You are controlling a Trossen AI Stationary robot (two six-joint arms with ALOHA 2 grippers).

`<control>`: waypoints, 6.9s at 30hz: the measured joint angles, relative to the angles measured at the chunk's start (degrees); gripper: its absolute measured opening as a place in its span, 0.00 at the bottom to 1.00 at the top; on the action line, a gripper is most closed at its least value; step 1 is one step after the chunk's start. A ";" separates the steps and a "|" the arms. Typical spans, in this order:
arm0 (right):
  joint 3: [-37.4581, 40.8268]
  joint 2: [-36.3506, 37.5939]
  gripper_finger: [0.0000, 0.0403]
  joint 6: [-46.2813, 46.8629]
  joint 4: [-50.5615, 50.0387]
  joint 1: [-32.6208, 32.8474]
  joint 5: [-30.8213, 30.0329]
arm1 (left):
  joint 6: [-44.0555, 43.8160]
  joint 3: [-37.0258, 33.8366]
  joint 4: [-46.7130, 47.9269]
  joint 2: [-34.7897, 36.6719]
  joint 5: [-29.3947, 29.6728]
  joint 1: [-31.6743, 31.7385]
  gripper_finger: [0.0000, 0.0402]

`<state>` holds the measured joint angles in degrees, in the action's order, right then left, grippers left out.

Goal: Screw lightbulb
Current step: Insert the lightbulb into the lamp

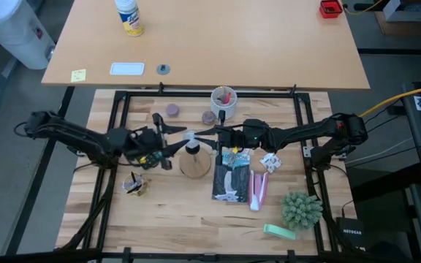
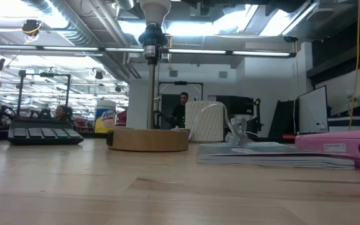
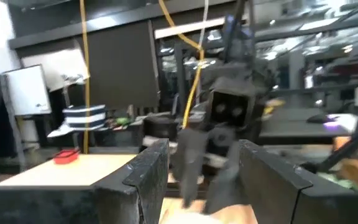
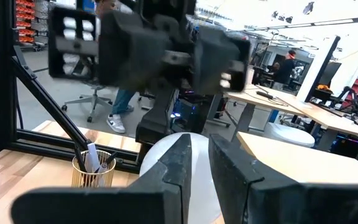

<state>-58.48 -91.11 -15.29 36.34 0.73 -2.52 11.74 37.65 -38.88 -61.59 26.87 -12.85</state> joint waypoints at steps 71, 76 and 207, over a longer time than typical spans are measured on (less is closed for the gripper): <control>0.07 -0.02 0.15 1.53 -0.42 0.00 2.16 | -23.70 0.05 23.74 -0.67 14.01 -11.40 0.45; 0.07 -0.02 0.15 1.53 -0.37 0.00 2.12 | -24.95 0.05 25.09 -0.67 13.85 -11.35 0.40; 0.09 -0.07 0.15 5.01 -0.37 0.00 6.23 | -8.74 0.05 11.26 -7.34 33.92 -14.68 0.00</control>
<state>-58.39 -91.18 -10.28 35.97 0.73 3.70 3.01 37.69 -27.62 -68.93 60.80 -27.53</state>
